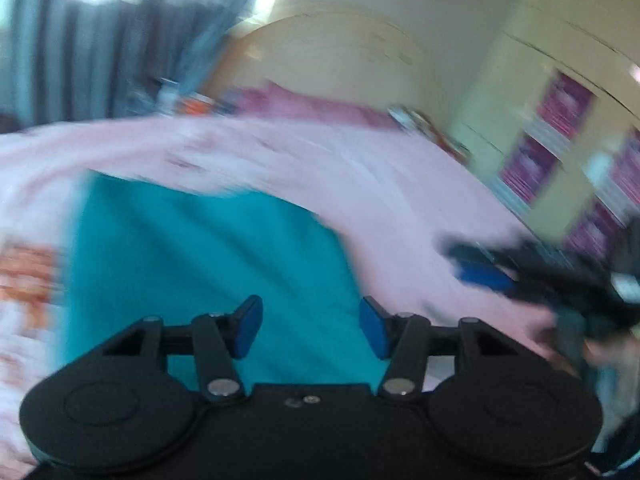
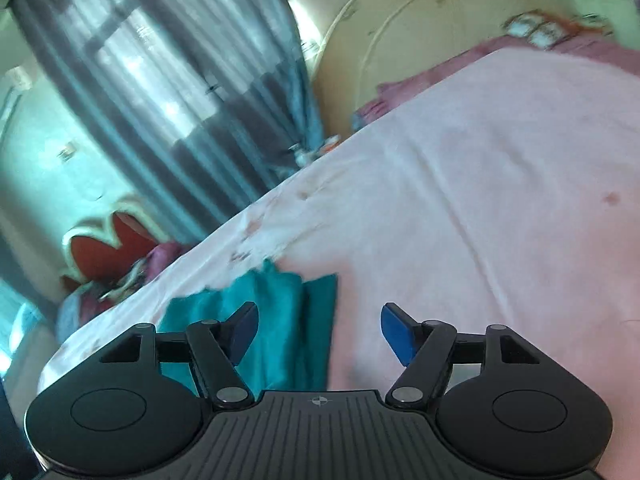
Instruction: Fold small clothes
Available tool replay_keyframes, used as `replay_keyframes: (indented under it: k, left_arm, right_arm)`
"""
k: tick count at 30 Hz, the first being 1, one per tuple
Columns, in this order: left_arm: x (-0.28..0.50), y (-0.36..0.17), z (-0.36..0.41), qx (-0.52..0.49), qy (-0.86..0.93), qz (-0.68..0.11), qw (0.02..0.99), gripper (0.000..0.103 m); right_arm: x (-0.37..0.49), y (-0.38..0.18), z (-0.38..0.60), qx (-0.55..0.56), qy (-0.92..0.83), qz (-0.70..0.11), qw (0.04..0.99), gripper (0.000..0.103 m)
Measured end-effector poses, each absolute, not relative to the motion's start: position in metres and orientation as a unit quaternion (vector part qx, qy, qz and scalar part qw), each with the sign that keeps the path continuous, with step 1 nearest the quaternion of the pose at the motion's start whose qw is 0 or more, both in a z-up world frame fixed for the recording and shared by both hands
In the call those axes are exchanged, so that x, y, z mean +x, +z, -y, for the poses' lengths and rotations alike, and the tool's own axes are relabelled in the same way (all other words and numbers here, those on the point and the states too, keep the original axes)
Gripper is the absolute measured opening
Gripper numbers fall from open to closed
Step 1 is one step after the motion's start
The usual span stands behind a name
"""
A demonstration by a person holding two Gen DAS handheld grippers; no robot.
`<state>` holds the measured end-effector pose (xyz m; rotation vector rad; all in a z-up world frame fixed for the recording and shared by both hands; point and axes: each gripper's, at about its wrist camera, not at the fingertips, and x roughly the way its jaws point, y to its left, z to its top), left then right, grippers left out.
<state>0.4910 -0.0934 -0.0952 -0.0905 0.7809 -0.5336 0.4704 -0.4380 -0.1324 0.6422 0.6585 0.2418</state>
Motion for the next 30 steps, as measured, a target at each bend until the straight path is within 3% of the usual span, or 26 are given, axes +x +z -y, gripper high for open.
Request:
replay_keyframes:
  k: [3,6,11,18,19,20,26,30]
  left_arm:
    - [0.517,-0.106,0.044,-0.031,-0.185,-0.377,0.907,0.047]
    - [0.536,-0.127,0.017,-0.036,-0.162,-0.402,0.901,0.038]
    - [0.540,-0.158,0.002,-0.043,-0.160,-0.440,0.883,0.039]
    - [0.545,-0.153,0.003,-0.034,-0.170,-0.427,0.887,0.039]
    - [0.545,-0.152,0.004,-0.026,-0.172,-0.424,0.888,0.039]
    - [0.545,-0.153,0.005,-0.020,-0.174,-0.422,0.890,0.039]
    - [0.540,-0.138,0.014,-0.044,-0.226,-0.391,0.891,0.039]
    - [0.550,-0.159,0.037,0.013,-0.212,-0.427,0.879,0.041]
  right_arm:
    - [0.491,-0.137,0.406,0.263,0.165,-0.353,0.883,0.036]
    - [0.504,-0.150,0.385,0.239,0.175,-0.400,0.867,0.035]
    - [0.500,-0.165,0.371,0.227,0.167,-0.429,0.858,0.035]
    - [0.515,-0.170,0.346,0.169,0.154,-0.429,0.874,0.034]
    - [0.516,-0.170,0.340,0.153,0.149,-0.426,0.879,0.030]
    - [0.517,-0.169,0.337,0.143,0.149,-0.425,0.881,0.008]
    - [0.492,-0.139,0.342,0.100,0.125,-0.378,0.912,0.007]
    - [0.509,-0.170,0.350,0.111,0.120,-0.429,0.888,0.008]
